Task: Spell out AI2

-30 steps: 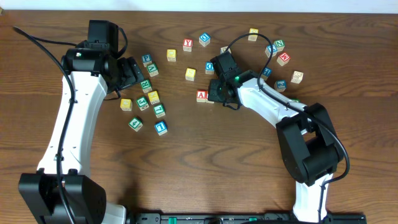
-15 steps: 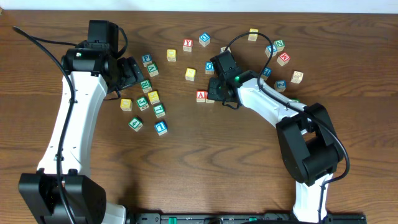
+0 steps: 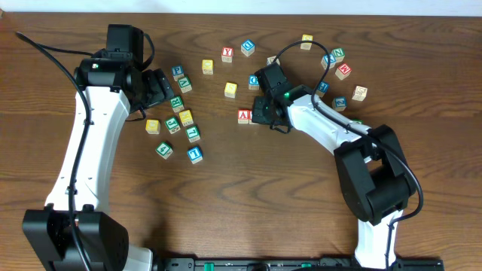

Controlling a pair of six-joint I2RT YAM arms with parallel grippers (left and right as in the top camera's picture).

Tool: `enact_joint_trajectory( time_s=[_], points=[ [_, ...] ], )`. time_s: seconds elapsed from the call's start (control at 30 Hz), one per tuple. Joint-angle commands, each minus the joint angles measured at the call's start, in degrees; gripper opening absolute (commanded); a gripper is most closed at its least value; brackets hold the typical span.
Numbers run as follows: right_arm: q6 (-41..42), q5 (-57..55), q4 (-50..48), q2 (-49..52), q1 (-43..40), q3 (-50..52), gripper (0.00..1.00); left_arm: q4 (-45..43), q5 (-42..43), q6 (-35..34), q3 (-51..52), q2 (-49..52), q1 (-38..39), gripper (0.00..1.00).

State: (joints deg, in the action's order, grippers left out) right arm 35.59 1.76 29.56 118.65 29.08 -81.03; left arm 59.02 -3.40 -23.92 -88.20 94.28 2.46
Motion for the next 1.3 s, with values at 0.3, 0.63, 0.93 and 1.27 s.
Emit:
enact_joint_trajectory(
  time_s=[0.3, 0.63, 0.93, 1.27],
  points=[
    [0.81, 0.28, 0.15, -1.33, 1.36, -0.26, 0.02, 0.31, -1.16, 0.33, -0.52, 0.13, 0.02, 0.98],
    [0.76, -0.15, -1.95, -1.33, 1.36, -0.22, 0.03, 0.31, -1.16, 0.33, -0.52, 0.13, 0.02, 0.98],
    [0.57, -1.38, -2.58, -1.31, 1.38, -0.15, 0.01, 0.31, -1.16, 0.33, -0.52, 0.13, 0.02, 0.98],
    [-1.44, -0.83, -2.67, -4.04, 0.55, -0.39, 0.01, 0.31, -1.14, 0.33, -0.52, 0.13, 0.02, 0.98]
  ],
)
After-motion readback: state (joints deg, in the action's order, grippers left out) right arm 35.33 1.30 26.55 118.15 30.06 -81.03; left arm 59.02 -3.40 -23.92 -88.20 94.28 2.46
